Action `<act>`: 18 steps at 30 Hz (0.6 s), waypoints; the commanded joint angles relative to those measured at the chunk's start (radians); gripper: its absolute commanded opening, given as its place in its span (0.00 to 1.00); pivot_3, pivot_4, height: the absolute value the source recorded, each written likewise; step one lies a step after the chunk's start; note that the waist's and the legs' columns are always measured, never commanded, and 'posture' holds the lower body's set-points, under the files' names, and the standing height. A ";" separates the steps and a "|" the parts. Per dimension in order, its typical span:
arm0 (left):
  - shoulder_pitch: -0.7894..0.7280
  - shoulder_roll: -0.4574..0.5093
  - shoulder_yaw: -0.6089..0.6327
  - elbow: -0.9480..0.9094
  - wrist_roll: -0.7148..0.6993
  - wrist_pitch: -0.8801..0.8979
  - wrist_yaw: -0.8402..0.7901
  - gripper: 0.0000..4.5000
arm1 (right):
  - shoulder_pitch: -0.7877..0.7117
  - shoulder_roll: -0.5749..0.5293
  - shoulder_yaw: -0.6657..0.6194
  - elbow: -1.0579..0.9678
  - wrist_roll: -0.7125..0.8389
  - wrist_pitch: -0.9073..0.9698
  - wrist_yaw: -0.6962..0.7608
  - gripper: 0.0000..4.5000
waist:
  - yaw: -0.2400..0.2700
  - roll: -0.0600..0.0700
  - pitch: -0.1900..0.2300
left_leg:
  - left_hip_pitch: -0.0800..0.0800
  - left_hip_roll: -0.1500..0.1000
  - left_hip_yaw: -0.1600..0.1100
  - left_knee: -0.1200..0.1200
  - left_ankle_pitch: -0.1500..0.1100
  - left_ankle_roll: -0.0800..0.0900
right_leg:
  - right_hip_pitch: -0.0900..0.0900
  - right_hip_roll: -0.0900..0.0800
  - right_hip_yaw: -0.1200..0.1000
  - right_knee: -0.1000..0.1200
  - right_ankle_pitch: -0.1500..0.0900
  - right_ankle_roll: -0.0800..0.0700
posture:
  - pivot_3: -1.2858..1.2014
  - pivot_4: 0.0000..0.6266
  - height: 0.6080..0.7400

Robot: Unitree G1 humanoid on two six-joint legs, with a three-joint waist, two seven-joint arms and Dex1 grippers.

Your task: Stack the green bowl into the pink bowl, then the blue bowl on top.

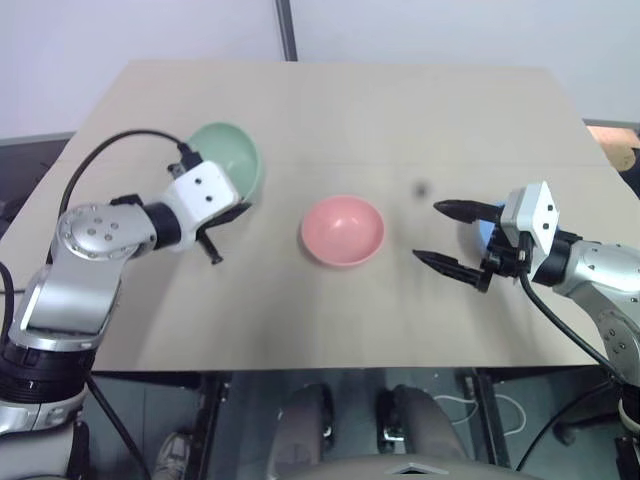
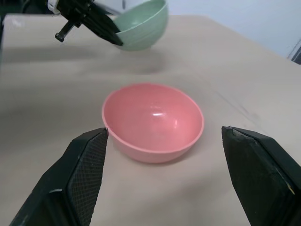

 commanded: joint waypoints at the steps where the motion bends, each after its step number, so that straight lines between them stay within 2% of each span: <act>1: -0.056 0.011 -0.051 -0.049 -0.036 -0.070 -0.091 0.01 | 0.024 -0.013 -0.065 -0.067 0.033 -0.011 -0.033 0.93 | -0.001 0.000 0.000 | 0.000 0.000 0.000 0.000 0.000 0.000 | 0.000 0.000 0.000 0.000 0.000 0.001 | 0.52 0.24 1.00; 6: -0.168 -0.026 -0.159 0.029 -0.027 -0.218 -0.207 0.01 | 0.079 -0.035 -0.105 -0.104 0.036 -0.011 -0.067 0.93 | 0.000 0.000 0.000 | 0.001 0.001 0.000 0.001 0.000 0.000 | 0.000 0.003 0.001 0.001 -0.001 0.003 | 0.52 0.24 1.00; 11: -0.291 -0.154 -0.260 0.160 -0.014 -0.409 -0.287 0.01 | 0.131 -0.046 -0.143 -0.153 0.031 -0.009 -0.120 0.93 | 0.010 0.000 0.000 | 0.000 0.001 0.000 0.005 0.000 0.000 | 0.001 0.003 0.001 0.001 -0.002 0.004 | 0.52 0.24 1.00; 15: -0.330 -0.184 -0.303 0.233 -0.036 -0.544 -0.408 0.29 | 0.170 -0.051 -0.164 -0.188 0.027 -0.002 -0.163 0.93 | 0.009 0.000 0.000 | 0.000 0.002 0.001 0.006 0.000 0.000 | 0.001 0.005 0.003 0.002 -0.002 0.004 | 0.52 0.24 1.00; 18: -0.342 -0.201 -0.282 0.269 -0.058 -0.556 -0.429 0.64 | 0.208 -0.056 -0.179 -0.205 0.021 -0.001 -0.184 0.93 | 0.010 0.000 0.000 | 0.001 0.002 0.001 0.006 0.000 0.000 | 0.001 0.005 0.003 0.002 -0.002 0.004 | 0.52 0.24 1.00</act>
